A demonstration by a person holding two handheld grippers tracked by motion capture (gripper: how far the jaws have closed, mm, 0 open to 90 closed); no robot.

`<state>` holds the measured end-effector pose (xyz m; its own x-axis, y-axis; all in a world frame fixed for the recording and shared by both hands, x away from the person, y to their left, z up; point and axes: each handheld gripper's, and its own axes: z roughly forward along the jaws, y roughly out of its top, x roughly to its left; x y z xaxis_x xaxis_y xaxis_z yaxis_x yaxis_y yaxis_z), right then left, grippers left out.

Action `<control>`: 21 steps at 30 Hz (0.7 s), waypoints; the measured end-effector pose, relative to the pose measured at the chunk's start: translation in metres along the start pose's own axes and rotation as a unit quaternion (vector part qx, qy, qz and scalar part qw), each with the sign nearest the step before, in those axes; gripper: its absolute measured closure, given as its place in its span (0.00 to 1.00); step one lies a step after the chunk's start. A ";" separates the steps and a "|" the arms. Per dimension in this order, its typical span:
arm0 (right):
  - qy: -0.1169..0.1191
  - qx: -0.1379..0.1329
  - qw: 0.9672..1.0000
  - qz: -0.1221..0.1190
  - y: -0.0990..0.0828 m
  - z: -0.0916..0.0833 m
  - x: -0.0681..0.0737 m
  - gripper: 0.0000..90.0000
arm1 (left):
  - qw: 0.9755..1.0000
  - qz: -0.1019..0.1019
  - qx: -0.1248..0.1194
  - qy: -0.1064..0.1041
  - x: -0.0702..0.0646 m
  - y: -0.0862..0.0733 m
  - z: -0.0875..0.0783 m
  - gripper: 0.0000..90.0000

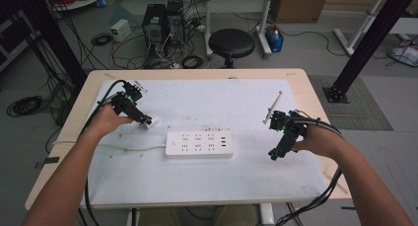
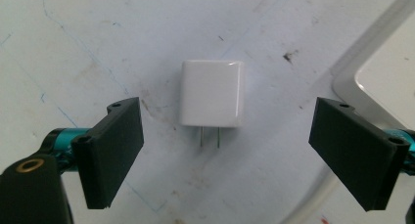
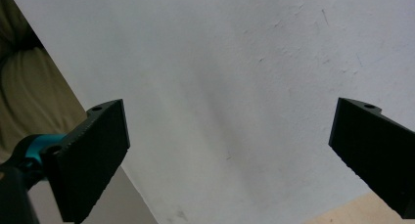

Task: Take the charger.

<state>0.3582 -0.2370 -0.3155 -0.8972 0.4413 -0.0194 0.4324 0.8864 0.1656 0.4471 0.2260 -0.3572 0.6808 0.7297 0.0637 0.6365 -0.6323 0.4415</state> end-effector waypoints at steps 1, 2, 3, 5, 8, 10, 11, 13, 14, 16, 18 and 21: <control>0.000 -0.002 1.000 0.003 0.000 -0.001 0.000 0.01 | 1.000 -0.003 0.001 -0.002 0.001 0.001 0.004 0.14; 0.000 -0.004 1.000 0.003 0.000 -0.001 0.000 0.01 | 1.000 -0.005 0.005 -0.001 0.002 0.001 0.008 0.14; -0.001 -0.005 1.000 0.000 -0.001 -0.002 -0.001 0.01 | 1.000 -0.005 0.007 0.002 0.002 0.002 0.012 0.14; -0.004 -0.001 1.000 0.006 -0.003 -0.003 -0.001 0.01 | 1.000 -0.006 0.013 0.001 0.004 0.002 0.020 0.14; -0.005 0.001 1.000 0.007 -0.005 -0.002 -0.003 0.01 | 1.000 -0.011 0.018 -0.001 0.005 0.003 0.031 0.14; -0.004 0.002 1.000 0.007 -0.005 -0.002 -0.004 0.01 | 1.000 -0.010 0.022 0.001 0.005 0.003 0.037 0.14; -0.003 0.001 1.000 0.006 -0.005 -0.001 -0.004 0.01 | 1.000 -0.012 0.026 -0.001 0.006 0.003 0.040 0.14; -0.003 0.002 1.000 0.004 -0.005 -0.001 -0.005 0.01 | 0.999 -0.011 0.032 -0.006 0.007 0.003 0.045 0.14; -0.003 0.003 1.000 0.004 -0.004 -0.001 -0.005 0.01 | 0.999 -0.013 0.033 -0.009 0.008 0.003 0.046 0.14; -0.004 0.005 1.000 0.006 -0.004 0.000 -0.004 0.01 | 0.999 -0.016 0.033 -0.011 0.009 0.003 0.049 0.15; -0.003 0.010 1.000 0.004 -0.005 0.000 -0.004 0.01 | 0.999 -0.020 0.034 -0.011 0.010 0.003 0.052 0.15; -0.004 0.014 1.000 0.005 -0.006 0.001 -0.004 0.01 | 0.999 -0.023 0.038 -0.010 0.011 0.002 0.056 0.18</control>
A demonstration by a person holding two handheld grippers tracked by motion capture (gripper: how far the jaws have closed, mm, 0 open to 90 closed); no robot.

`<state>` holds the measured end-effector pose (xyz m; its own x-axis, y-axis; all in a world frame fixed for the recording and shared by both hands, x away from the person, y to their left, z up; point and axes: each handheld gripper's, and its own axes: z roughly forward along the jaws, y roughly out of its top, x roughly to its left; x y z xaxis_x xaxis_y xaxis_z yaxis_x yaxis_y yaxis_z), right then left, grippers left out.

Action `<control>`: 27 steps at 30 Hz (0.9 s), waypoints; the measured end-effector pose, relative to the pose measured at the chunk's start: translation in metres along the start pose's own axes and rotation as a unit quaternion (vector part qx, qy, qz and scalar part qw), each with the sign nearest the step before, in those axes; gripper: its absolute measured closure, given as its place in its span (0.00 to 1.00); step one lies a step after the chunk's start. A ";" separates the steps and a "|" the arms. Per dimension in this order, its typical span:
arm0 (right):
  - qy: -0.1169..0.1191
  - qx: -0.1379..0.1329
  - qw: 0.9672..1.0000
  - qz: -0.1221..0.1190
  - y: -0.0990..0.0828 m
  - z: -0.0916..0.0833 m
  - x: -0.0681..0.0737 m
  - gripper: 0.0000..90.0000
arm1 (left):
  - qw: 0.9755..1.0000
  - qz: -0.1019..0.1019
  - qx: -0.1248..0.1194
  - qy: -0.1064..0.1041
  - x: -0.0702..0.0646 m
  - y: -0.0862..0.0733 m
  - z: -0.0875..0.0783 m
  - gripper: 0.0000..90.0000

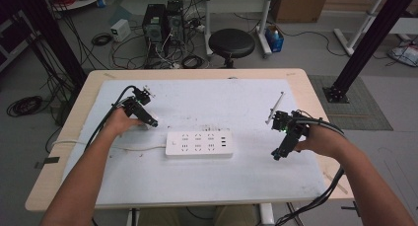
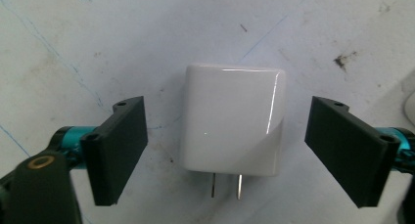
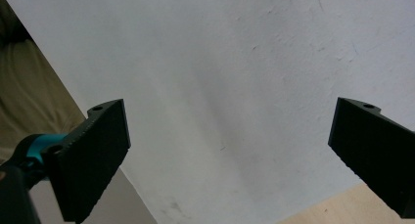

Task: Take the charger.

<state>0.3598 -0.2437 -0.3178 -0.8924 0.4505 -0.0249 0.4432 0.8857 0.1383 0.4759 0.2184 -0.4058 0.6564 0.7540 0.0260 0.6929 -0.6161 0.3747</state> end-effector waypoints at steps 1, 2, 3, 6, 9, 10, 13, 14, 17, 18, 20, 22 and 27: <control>0.001 0.000 1.000 0.002 0.000 0.000 0.000 0.01 | 1.000 -0.003 0.002 0.003 0.000 0.000 0.001 0.18; 0.001 0.001 1.000 -0.004 -0.001 0.000 -0.001 0.01 | 1.000 -0.003 0.002 -0.001 0.000 -0.001 0.003 0.20; 0.001 0.002 1.000 -0.001 -0.001 0.000 -0.001 0.01 | 1.000 -0.001 0.004 -0.003 0.000 -0.001 0.003 0.23; 0.002 -0.001 1.000 0.002 -0.002 0.000 -0.001 0.01 | 1.000 -0.006 0.003 -0.006 0.001 -0.002 0.004 0.27; -0.002 -0.002 1.000 -0.008 -0.001 0.000 -0.001 0.02 | 1.000 -0.006 0.001 -0.010 0.002 -0.002 0.003 0.31; -0.002 0.000 1.000 -0.006 -0.001 0.000 0.000 0.02 | 1.000 -0.008 0.000 -0.010 0.002 -0.002 0.004 0.32; -0.001 0.000 1.000 -0.008 0.001 0.001 0.001 0.02 | 1.000 -0.006 0.003 -0.010 0.002 -0.002 0.004 0.35; 0.000 -0.001 1.000 -0.009 0.001 0.001 0.001 0.02 | 1.000 -0.007 0.002 -0.010 0.002 -0.002 0.005 0.36; 0.001 -0.002 1.000 -0.008 0.001 0.001 0.002 0.02 | 1.000 -0.009 0.001 -0.011 0.002 -0.003 0.006 0.37; 0.001 -0.002 1.000 -0.006 0.001 0.001 0.002 0.02 | 1.000 -0.011 0.001 -0.014 0.002 -0.003 0.007 0.37; 0.000 -0.004 1.000 -0.007 0.000 0.000 0.001 0.02 | 1.000 -0.010 -0.001 -0.022 0.001 -0.003 0.008 0.43; 0.000 -0.003 1.000 -0.007 -0.001 0.000 0.001 0.02 | 1.000 0.002 0.001 -0.016 0.000 -0.003 0.008 0.46; 0.000 -0.005 1.000 -0.003 -0.001 -0.001 0.001 0.02 | 1.000 0.013 -0.005 -0.009 -0.001 -0.004 0.006 0.47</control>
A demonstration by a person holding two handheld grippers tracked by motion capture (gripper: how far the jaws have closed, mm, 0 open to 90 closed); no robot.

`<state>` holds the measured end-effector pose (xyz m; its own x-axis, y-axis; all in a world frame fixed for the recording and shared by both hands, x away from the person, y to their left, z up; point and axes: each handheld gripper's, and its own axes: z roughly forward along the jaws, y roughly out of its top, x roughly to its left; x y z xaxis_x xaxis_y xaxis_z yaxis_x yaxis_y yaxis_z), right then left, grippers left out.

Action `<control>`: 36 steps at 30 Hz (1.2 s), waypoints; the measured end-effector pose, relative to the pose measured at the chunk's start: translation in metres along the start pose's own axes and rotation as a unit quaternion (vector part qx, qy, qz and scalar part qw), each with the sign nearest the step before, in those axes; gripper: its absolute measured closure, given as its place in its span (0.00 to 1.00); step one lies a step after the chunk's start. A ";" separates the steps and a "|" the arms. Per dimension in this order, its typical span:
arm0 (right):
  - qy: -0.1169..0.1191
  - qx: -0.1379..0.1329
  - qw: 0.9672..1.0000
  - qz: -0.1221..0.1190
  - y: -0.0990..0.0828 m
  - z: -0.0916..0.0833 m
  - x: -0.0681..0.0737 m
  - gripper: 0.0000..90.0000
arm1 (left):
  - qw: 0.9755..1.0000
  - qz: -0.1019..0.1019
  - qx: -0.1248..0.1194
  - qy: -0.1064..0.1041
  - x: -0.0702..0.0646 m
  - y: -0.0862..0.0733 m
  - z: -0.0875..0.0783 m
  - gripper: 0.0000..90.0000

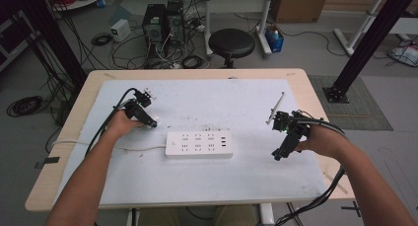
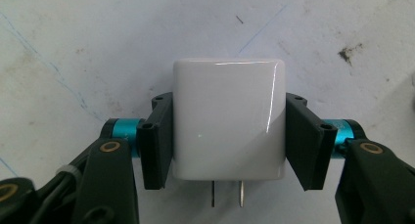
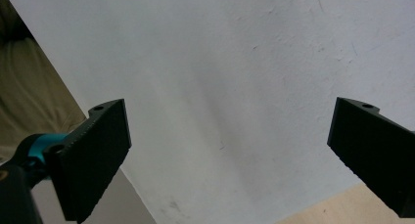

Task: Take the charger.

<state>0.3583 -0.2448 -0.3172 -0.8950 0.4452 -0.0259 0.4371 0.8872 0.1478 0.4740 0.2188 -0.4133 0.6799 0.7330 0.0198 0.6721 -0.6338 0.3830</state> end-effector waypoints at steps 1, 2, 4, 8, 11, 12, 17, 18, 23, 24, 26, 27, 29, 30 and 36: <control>-0.001 0.000 1.000 -0.004 0.000 0.000 -0.001 0.02 | 1.000 0.003 -0.003 0.000 -0.001 0.000 -0.002 0.47; -0.001 0.000 1.000 -0.004 0.000 0.000 -0.001 0.02 | 1.000 0.003 -0.003 0.000 -0.001 0.000 -0.002 0.47; 0.000 -0.004 1.000 -0.003 0.000 0.000 -0.002 0.02 | 1.000 0.007 -0.019 -0.005 0.000 -0.001 -0.011 0.47; -0.002 -0.006 1.000 0.010 -0.002 0.000 -0.003 0.02 | 0.999 0.015 -0.043 -0.009 -0.004 -0.003 -0.028 0.47; -0.002 -0.006 1.000 0.016 -0.003 -0.001 -0.003 0.02 | 0.998 0.029 -0.060 -0.011 -0.011 -0.006 -0.045 0.47; -0.003 -0.010 1.000 0.017 -0.003 -0.002 -0.003 0.02 | 0.997 0.031 -0.069 -0.013 -0.014 -0.007 -0.052 0.47; -0.011 -0.021 1.000 0.019 -0.002 -0.004 -0.002 0.02 | 0.993 0.061 -0.098 -0.011 -0.034 -0.012 -0.084 0.47; -0.009 -0.024 0.999 0.024 -0.002 -0.003 0.000 0.02 | 0.992 0.067 -0.104 -0.009 -0.038 -0.013 -0.089 0.47; -0.012 -0.030 0.999 0.024 0.001 -0.002 0.002 0.02 | 0.987 0.107 -0.118 -0.007 -0.062 -0.016 -0.117 0.47; -0.012 -0.030 0.999 0.024 0.001 -0.002 0.002 0.02 | 0.987 0.107 -0.118 -0.007 -0.062 -0.016 -0.117 0.47; -0.008 -0.034 0.999 0.026 0.004 -0.004 0.004 0.02 | 0.983 0.129 -0.134 -0.013 -0.075 -0.016 -0.133 0.47; -0.008 -0.038 0.999 0.026 0.004 -0.005 0.005 0.02 | 0.981 0.136 -0.136 -0.014 -0.079 -0.015 -0.137 0.47; -0.009 -0.040 0.999 0.019 0.005 -0.006 0.007 0.02 | 0.979 0.150 -0.140 -0.015 -0.087 -0.012 -0.144 0.47; -0.010 -0.041 0.999 0.019 0.006 -0.007 0.008 0.02 | 0.978 0.157 -0.139 -0.016 -0.090 -0.011 -0.146 0.47; -0.009 -0.048 0.998 0.028 0.004 -0.008 0.011 0.02 | 0.973 0.183 -0.136 -0.025 -0.103 -0.005 -0.150 0.47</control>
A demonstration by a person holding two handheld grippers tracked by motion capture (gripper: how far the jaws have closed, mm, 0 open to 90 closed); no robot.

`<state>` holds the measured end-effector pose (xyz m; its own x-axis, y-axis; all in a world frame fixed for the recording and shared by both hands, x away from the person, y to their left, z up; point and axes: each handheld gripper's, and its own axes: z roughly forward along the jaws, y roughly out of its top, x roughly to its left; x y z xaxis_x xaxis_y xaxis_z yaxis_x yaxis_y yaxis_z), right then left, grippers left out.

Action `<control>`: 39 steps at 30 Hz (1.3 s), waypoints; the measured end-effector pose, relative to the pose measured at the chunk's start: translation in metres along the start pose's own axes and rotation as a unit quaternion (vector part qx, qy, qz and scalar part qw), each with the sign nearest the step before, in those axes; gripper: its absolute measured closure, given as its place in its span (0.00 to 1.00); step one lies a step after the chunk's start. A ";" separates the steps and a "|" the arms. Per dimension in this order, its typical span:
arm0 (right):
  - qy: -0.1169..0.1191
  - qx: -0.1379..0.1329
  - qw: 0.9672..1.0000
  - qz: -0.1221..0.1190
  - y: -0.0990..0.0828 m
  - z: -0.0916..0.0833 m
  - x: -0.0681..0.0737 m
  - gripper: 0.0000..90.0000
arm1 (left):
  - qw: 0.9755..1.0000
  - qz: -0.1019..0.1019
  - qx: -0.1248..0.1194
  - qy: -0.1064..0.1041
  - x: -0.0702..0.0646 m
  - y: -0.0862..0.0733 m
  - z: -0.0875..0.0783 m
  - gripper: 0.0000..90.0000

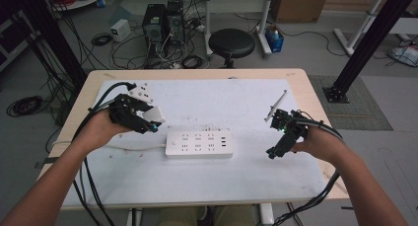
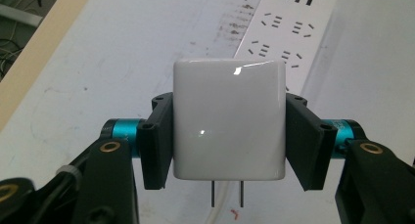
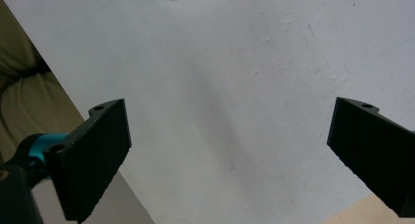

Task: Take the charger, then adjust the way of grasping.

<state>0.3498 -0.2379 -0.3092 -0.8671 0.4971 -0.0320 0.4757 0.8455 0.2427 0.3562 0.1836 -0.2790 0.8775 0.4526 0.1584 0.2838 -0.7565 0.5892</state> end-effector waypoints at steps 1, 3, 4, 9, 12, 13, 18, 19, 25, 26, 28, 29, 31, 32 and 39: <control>-0.001 -0.001 1.000 0.000 -0.001 0.000 0.000 0.02 | 1.000 0.004 0.001 -0.001 0.000 0.000 0.000 0.47; -0.003 0.000 1.000 0.003 -0.001 -0.001 0.002 0.02 | 1.000 0.001 -0.004 -0.005 -0.002 0.001 0.002 0.47; -0.003 -0.004 1.000 0.006 -0.002 -0.002 0.002 0.02 | 1.000 0.003 -0.005 -0.007 -0.002 0.001 0.002 0.47; 0.010 -0.029 0.999 0.028 -0.002 -0.006 0.003 0.02 | 1.000 0.019 -0.011 -0.018 -0.004 0.004 0.003 0.47; 0.019 -0.043 0.998 0.036 -0.002 -0.007 0.005 0.02 | 0.999 0.026 -0.018 -0.026 -0.005 0.007 0.004 0.47; 0.019 -0.043 0.998 0.036 -0.002 -0.007 0.005 0.02 | 0.999 0.026 -0.018 -0.026 -0.005 0.007 0.004 0.47; 0.054 -0.074 0.994 0.061 -0.002 -0.005 0.007 0.02 | 0.997 0.058 -0.029 -0.042 -0.016 0.016 0.009 0.47; 0.060 -0.083 0.992 0.069 -0.001 -0.005 0.008 0.02 | 0.997 0.058 -0.029 -0.042 -0.016 0.016 0.009 0.47; 0.123 -0.163 0.972 0.117 0.003 -0.004 0.016 0.02 | 0.993 0.077 -0.058 -0.061 -0.034 0.023 0.018 0.47; 0.134 -0.170 0.968 0.125 0.004 -0.004 0.017 0.02 | 0.993 0.082 -0.058 -0.063 -0.037 0.025 0.020 0.47; 0.159 -0.179 0.962 0.135 0.008 -0.001 0.019 0.02 | 0.992 0.086 -0.065 -0.071 -0.044 0.028 0.026 0.47; 0.168 -0.181 0.959 0.136 0.009 0.000 0.020 0.02 | 0.991 0.087 -0.065 -0.074 -0.046 0.029 0.028 0.47; 0.187 -0.189 0.953 0.148 0.012 0.002 0.022 0.02 | 0.990 0.093 -0.066 -0.078 -0.049 0.031 0.030 0.47; 0.196 -0.195 0.949 0.149 0.013 0.003 0.022 0.02 | 0.990 0.094 -0.067 -0.078 -0.051 0.032 0.031 0.47; 0.256 -0.229 0.919 0.192 0.022 0.009 0.023 0.02 | 0.987 0.106 -0.085 -0.085 -0.067 0.041 0.039 0.47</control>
<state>0.3418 -0.2066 -0.3136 -0.6591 0.4854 0.5745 0.7516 0.3968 0.5270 0.3242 0.1042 -0.2966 0.9665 0.1958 0.1661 0.0305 -0.7297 0.6831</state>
